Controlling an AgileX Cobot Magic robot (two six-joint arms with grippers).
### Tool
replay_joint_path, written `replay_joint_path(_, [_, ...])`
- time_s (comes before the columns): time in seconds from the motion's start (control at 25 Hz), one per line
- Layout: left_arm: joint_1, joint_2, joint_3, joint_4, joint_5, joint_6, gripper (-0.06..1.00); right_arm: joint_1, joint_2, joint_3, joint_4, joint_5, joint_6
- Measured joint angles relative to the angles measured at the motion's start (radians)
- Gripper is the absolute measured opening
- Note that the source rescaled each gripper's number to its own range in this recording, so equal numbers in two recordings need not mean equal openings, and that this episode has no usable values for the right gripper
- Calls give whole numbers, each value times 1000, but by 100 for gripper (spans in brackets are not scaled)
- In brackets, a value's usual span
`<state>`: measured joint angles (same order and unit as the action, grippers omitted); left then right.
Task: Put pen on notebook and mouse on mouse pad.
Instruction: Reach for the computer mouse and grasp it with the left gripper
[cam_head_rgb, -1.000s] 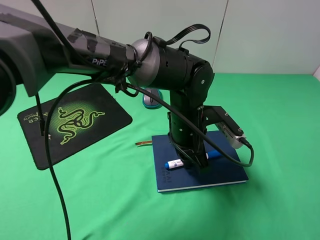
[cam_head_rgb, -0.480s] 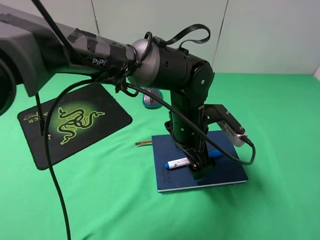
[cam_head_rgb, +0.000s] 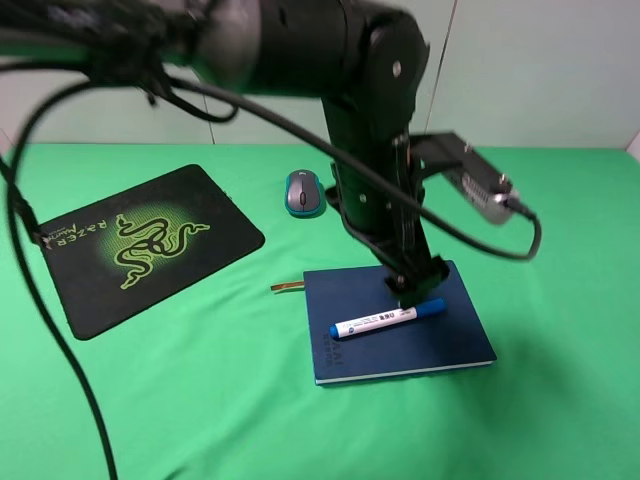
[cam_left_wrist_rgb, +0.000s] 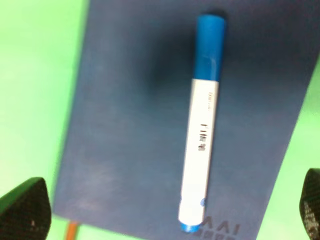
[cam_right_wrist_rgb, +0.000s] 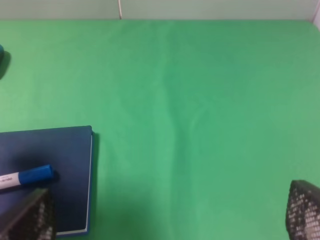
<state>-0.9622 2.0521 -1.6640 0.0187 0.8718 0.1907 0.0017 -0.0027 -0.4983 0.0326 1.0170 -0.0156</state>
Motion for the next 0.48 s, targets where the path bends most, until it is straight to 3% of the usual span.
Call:
replay_joint_path(0.28, [0, -81, -11, 216, 38, -303, 100, 0, 0, 0, 0, 0, 0])
replay_joint_path(0.48, [46, -81, -22, 252, 56, -488, 100, 0, 0, 0, 0, 0, 0])
